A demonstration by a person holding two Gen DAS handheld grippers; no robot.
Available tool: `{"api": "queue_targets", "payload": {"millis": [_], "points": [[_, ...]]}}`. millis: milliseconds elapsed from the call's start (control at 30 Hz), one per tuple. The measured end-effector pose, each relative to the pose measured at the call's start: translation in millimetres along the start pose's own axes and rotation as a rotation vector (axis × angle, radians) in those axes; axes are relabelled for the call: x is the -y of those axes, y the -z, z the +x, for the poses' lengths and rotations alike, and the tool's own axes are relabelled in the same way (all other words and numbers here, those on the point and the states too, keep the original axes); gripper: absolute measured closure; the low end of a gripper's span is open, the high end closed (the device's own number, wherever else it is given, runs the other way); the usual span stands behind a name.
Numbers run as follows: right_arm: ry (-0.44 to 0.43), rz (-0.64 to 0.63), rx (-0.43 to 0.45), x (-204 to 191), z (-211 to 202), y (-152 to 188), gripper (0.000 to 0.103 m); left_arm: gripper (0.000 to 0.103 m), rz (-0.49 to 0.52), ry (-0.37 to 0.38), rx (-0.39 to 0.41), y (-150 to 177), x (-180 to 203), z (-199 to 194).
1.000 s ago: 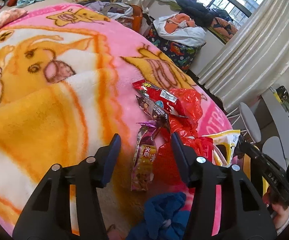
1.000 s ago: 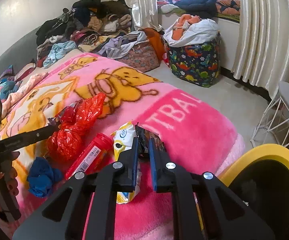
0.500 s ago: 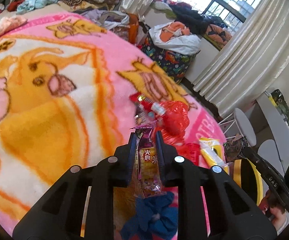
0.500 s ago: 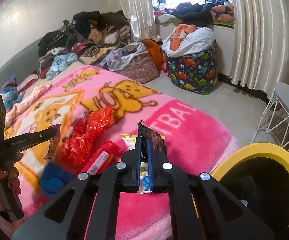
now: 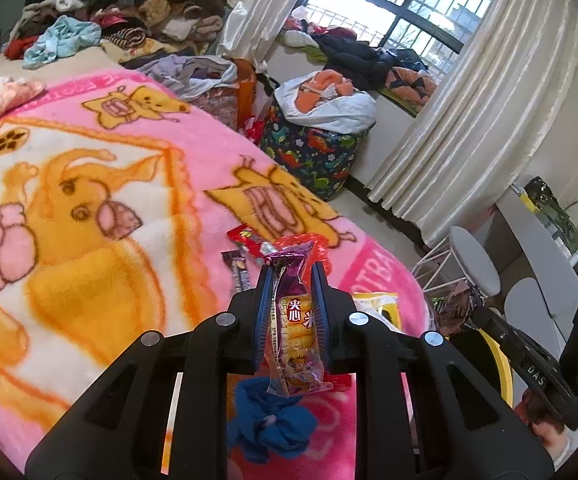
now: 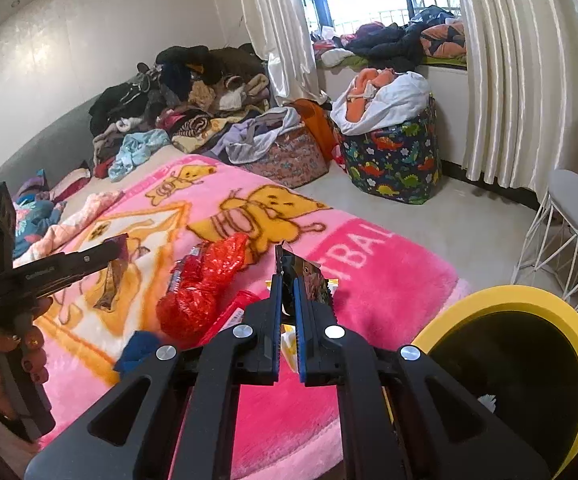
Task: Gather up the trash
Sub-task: 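Grasp the snack packet with the left gripper while the right grasps the dark wrapper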
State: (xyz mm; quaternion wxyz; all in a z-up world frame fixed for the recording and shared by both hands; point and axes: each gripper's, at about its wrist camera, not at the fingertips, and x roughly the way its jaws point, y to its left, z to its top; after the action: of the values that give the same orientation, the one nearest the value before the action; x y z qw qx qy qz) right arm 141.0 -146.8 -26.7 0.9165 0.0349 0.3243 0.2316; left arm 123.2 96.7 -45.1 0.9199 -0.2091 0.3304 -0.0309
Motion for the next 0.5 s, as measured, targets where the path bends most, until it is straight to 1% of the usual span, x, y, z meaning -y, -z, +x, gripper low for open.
{"api": "queue_targets", "payload": {"millis": [233, 500], "points": [[-0.002, 0.001, 0.022, -2, -19, 2, 0.097, 0.089, 0.026, 0.031, 0.010, 3, 20, -9], [-0.001, 0.017, 0.044, 0, -40, 5, 0.097, 0.089, 0.063, 0.071, 0.004, 11, 45, -13]]}}
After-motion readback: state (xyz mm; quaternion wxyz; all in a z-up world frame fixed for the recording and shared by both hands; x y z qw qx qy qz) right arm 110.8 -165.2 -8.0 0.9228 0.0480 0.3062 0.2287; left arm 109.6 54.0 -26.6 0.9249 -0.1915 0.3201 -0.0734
